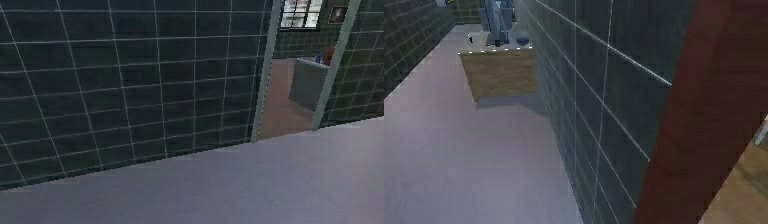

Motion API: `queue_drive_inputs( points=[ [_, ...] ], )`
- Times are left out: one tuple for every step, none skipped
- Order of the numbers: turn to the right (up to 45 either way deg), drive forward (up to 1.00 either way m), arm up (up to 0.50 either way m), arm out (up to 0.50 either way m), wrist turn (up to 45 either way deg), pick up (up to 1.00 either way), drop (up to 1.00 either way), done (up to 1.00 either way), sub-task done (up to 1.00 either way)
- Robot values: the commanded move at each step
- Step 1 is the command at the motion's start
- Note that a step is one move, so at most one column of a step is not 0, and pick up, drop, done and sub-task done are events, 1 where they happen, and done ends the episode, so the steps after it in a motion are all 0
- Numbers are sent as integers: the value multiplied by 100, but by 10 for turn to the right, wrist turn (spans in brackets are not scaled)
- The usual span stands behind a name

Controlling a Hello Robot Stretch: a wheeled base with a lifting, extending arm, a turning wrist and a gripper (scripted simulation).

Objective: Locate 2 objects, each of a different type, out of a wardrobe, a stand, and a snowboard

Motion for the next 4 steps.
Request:
queue_drive_inputs(
  points=[
    [450,0,0,0,0,0,0,0,0],
    [240,0,0,0,0,0,0,0,0],
    [0,100,0,0,0,0,0,0,0],
    [30,0,0,0,0,0,0,0,0]
  ],
)
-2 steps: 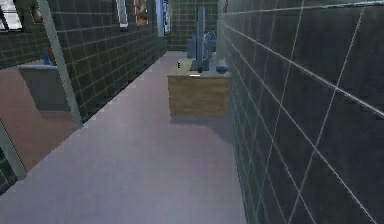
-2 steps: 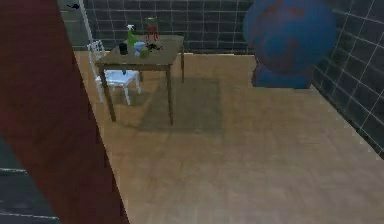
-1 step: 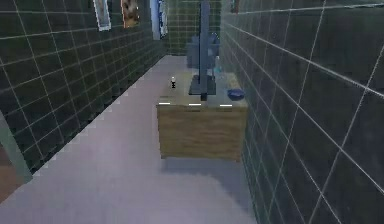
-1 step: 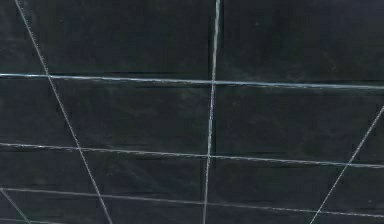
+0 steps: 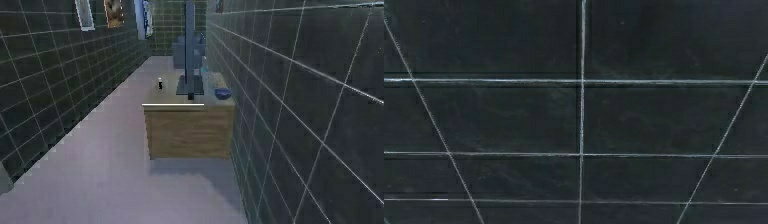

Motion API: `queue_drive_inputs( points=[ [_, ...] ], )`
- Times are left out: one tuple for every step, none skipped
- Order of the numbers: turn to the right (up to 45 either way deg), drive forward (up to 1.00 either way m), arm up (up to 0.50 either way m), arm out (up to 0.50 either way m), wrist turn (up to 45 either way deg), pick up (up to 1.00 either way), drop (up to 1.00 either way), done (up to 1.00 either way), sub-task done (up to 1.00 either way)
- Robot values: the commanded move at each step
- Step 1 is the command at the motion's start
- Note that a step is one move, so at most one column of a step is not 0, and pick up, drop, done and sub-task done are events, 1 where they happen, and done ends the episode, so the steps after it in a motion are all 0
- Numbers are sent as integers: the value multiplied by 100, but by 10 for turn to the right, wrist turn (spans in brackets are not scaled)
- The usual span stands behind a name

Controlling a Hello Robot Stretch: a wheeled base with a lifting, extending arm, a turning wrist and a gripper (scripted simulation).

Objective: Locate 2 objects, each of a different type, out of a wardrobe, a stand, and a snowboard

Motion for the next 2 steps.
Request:
queue_drive_inputs(
  points=[
    [0,95,0,0,0,0,0,0,0],
    [0,0,0,0,0,0,0,0,100]
  ],
)
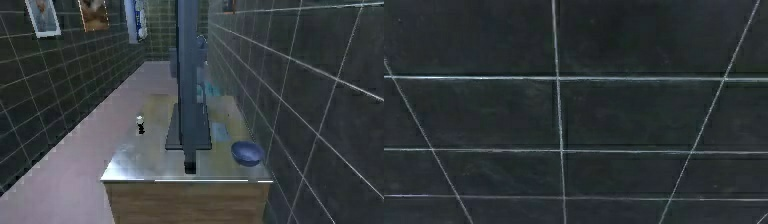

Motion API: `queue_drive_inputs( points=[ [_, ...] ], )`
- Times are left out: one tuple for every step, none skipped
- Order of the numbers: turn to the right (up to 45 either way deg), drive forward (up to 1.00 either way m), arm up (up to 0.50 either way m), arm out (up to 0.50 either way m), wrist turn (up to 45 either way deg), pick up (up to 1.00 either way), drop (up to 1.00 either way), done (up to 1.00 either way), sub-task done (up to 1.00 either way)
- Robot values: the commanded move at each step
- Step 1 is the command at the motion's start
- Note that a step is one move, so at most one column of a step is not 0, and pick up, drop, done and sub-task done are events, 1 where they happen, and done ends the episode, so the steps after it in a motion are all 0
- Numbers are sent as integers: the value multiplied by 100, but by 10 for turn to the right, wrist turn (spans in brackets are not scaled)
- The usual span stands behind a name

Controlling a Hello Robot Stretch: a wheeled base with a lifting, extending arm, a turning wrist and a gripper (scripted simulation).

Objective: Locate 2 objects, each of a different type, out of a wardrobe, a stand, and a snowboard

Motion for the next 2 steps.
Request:
queue_drive_inputs(
  points=[
    [-450,0,0,0,0,0,0,0,0],
    [-420,0,0,0,0,0,0,0,0]
  ],
)
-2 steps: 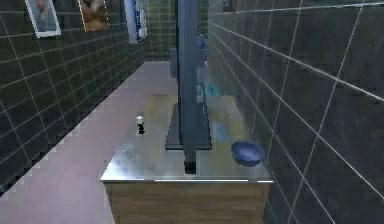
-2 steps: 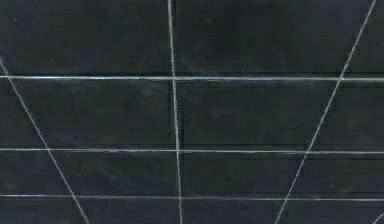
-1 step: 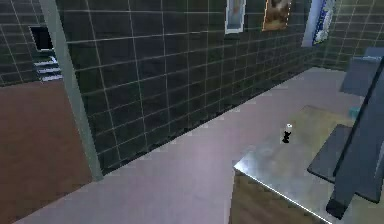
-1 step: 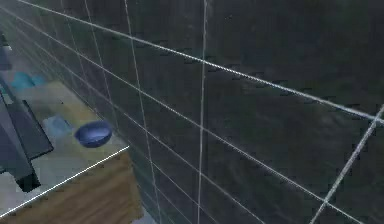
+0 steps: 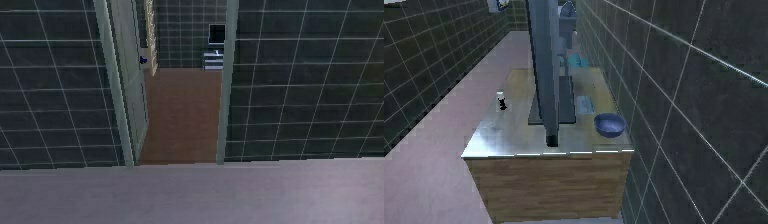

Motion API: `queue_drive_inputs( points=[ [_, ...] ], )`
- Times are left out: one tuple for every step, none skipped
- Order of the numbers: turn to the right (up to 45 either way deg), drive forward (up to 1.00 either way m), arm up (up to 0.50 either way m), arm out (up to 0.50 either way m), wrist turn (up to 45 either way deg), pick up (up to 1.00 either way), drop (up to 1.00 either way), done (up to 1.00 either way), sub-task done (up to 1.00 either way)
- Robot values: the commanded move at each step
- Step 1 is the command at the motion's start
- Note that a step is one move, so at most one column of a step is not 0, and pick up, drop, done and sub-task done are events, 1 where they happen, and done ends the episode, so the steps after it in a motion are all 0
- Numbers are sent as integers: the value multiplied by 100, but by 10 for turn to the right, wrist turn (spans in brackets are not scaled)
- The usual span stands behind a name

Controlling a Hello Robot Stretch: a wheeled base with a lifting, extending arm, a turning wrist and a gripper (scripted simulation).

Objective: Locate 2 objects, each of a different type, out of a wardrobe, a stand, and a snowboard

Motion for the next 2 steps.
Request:
queue_drive_inputs(
  points=[
    [-30,0,0,0,0,0,0,0,0],
    [0,5,0,0,0,0,0,0,0]
  ],
)
